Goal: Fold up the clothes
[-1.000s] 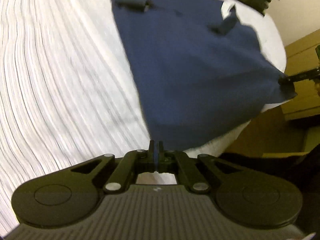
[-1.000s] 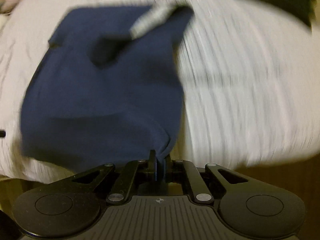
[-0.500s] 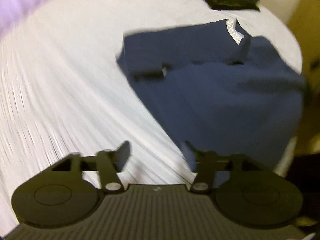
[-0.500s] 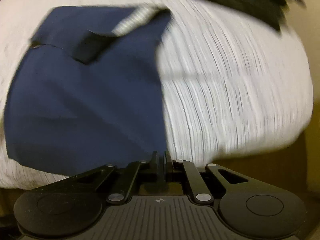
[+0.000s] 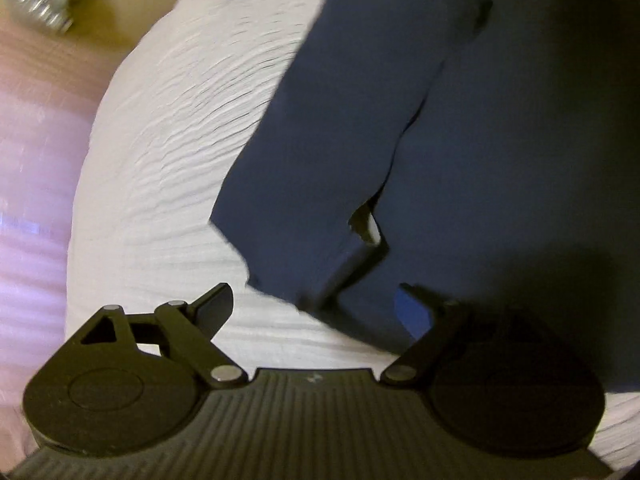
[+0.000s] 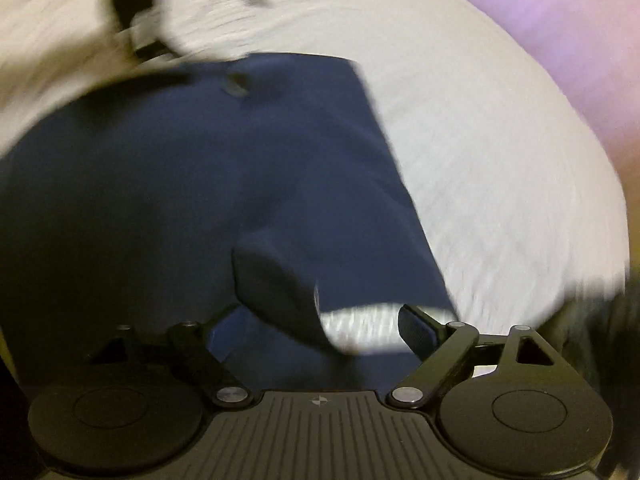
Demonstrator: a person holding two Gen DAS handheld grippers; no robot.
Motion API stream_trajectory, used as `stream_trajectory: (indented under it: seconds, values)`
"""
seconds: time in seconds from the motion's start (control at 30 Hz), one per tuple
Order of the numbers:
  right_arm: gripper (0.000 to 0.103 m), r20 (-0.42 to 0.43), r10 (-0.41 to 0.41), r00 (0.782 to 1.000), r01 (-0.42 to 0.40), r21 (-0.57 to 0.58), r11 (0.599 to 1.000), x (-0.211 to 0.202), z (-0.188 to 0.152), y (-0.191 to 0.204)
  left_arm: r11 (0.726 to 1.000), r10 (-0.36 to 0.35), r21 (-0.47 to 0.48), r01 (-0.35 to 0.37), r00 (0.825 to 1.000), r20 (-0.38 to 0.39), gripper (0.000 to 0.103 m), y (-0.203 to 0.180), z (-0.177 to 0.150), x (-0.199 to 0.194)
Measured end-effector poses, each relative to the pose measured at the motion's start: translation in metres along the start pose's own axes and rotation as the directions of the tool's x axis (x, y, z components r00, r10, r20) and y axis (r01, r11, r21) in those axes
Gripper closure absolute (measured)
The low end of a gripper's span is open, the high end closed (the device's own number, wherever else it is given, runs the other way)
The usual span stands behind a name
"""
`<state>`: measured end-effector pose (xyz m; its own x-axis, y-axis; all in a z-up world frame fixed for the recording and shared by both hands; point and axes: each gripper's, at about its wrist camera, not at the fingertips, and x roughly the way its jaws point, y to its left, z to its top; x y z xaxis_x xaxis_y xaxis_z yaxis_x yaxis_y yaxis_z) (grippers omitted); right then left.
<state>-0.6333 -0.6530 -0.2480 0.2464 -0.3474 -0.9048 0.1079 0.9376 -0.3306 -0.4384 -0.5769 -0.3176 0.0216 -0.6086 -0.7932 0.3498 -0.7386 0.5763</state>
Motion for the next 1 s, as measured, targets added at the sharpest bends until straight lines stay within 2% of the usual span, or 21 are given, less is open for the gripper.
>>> stream_trajectory:
  seconds: [0.07, 0.13, 0.17, 0.2, 0.23, 0.27, 0.33, 0.4, 0.47, 0.53, 0.63, 0.77, 0.83, 0.9, 0.93, 0.97, 1.0]
  values:
    - [0.017, 0.007, 0.014, 1.0, -0.013, -0.141, 0.99, 0.014, 0.0, 0.005, 0.999, -0.007, 0.05, 0.006, 1.0, 0.013, 0.023, 0.001, 0.004, 0.012]
    - [0.017, 0.016, 0.02, 1.0, -0.016, -0.241, 0.97, 0.029, 0.0, 0.007, 0.996, -0.016, 0.087, 0.014, 1.0, 0.017, 0.036, 0.004, 0.009, 0.022]
    - [0.019, 0.022, 0.019, 1.0, -0.013, -0.274, 0.962, 0.037, 0.0, 0.008, 0.996, -0.027, 0.087, 0.026, 1.0, 0.006, 0.063, 0.008, 0.01, 0.026]
    - [0.031, 0.022, 0.028, 0.999, -0.021, -0.287, 0.958, 0.044, 0.0, 0.006, 0.998, -0.04, 0.058, 0.041, 0.999, -0.013, 0.101, 0.014, 0.011, 0.029]
    - [0.08, 0.011, 0.047, 0.999, -0.042, -0.272, 0.961, 0.049, 0.002, 0.001, 0.999, -0.048, 0.007, 0.048, 0.998, -0.032, 0.098, 0.023, 0.012, 0.029]
    - [0.102, -0.005, 0.067, 0.998, -0.066, -0.245, 0.967, 0.052, 0.004, -0.006, 0.998, -0.045, -0.042, 0.043, 0.998, -0.039, 0.1, 0.036, 0.013, 0.026]
    - [0.103, 0.03, 0.074, 0.997, -0.068, -0.17, 0.983, 0.039, 0.008, -0.029, 0.991, -0.014, -0.135, 0.009, 0.999, -0.03, 0.1, 0.07, 0.013, 0.012]
    - [0.103, 0.097, 0.039, 0.995, -0.033, -0.068, 0.997, 0.013, 0.013, -0.062, 0.973, 0.019, -0.228, -0.023, 1.0, -0.024, 0.1, 0.105, 0.012, -0.002]
    - [0.103, 0.171, -0.027, 0.985, 0.02, 0.041, 0.999, -0.013, 0.021, -0.107, 0.947, 0.051, -0.318, -0.055, 0.998, -0.021, 0.1, 0.139, 0.012, -0.017]
    - [0.103, 0.239, -0.107, 0.965, 0.073, 0.146, 0.987, -0.035, 0.031, -0.156, 0.91, 0.084, -0.405, -0.085, 0.996, -0.021, 0.1, 0.174, 0.012, -0.031]
    - [0.103, 0.327, -0.201, 0.924, 0.126, 0.236, 0.963, -0.046, 0.058, -0.228, 0.839, 0.132, -0.53, -0.126, 0.991, -0.027, 0.1, 0.226, 0.011, -0.053]
    - [0.103, 0.398, -0.253, 0.882, 0.16, 0.252, 0.954, -0.03, 0.104, -0.297, 0.739, 0.177, -0.65, -0.176, 0.982, -0.065, 0.1, 0.284, -0.002, -0.057]
    - [0.102, 0.398, -0.255, 0.881, 0.164, 0.247, 0.955, -0.004, 0.125, -0.318, 0.683, 0.166, -0.702, -0.199, 0.979, -0.115, 0.098, 0.302, -0.008, -0.036]
    - [0.102, 0.383, -0.252, 0.889, 0.164, 0.248, 0.955, 0.028, 0.144, -0.335, 0.626, 0.129, -0.75, -0.214, 0.977, -0.171, 0.082, 0.309, -0.013, -0.008]
    - [0.099, 0.356, -0.244, 0.902, 0.158, 0.254, 0.954, 0.051, 0.144, -0.342, 0.598, 0.106, -0.772, -0.216, 0.976, -0.19, 0.076, 0.307, -0.018, 0.003]
    - [0.072, 0.332, -0.242, 0.912, 0.154, 0.27, 0.951, 0.067, 0.142, -0.344, 0.571, 0.084, -0.793, -0.212, 0.976, -0.2, 0.071, 0.302, -0.025, 0.008]
    - [0.053, 0.314, -0.244, 0.918, 0.151, 0.292, 0.944, 0.077, 0.14, -0.343, 0.543, 0.061, -0.814, -0.208, 0.976, -0.209, 0.07, 0.297, -0.032, 0.014]
